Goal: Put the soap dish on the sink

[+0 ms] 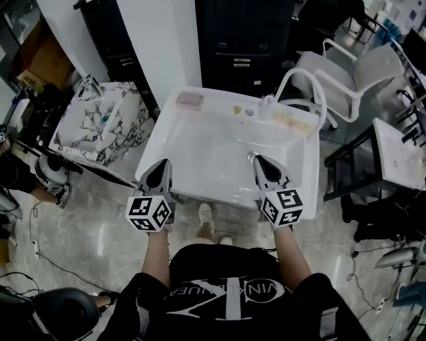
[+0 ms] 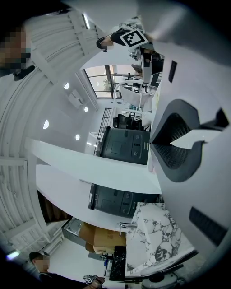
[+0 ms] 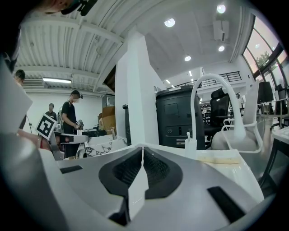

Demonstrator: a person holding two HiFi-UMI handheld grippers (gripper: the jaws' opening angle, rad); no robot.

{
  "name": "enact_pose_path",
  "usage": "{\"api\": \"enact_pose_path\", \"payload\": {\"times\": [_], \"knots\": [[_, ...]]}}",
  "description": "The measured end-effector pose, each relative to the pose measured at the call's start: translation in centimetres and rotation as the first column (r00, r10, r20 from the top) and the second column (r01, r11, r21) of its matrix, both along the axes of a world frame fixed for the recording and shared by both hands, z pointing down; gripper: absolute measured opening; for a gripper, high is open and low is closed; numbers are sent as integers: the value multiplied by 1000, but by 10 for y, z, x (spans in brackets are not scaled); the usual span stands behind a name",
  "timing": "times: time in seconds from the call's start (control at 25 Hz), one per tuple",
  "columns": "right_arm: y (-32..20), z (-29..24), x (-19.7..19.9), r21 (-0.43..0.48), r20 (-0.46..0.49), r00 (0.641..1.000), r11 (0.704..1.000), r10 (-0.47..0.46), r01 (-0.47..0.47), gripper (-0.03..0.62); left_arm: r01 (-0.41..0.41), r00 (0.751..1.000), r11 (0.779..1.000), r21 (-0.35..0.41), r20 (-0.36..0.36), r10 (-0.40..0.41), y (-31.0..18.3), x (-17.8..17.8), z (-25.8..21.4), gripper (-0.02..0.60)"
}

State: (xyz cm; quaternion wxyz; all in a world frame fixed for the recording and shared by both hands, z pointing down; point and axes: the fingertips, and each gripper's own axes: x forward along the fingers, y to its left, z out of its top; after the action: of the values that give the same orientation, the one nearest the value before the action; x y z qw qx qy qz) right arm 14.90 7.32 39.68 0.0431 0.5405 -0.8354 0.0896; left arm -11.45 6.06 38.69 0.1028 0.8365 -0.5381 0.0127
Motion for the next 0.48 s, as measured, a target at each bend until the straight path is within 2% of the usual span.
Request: {"api": "enact_pose_path", "payload": {"times": [0.48], "knots": [[-24,18,-4,-37,-9,1000,999,10,-10,31,3,1000,999,-36,7,-2,-24,-8,17,14]]}}
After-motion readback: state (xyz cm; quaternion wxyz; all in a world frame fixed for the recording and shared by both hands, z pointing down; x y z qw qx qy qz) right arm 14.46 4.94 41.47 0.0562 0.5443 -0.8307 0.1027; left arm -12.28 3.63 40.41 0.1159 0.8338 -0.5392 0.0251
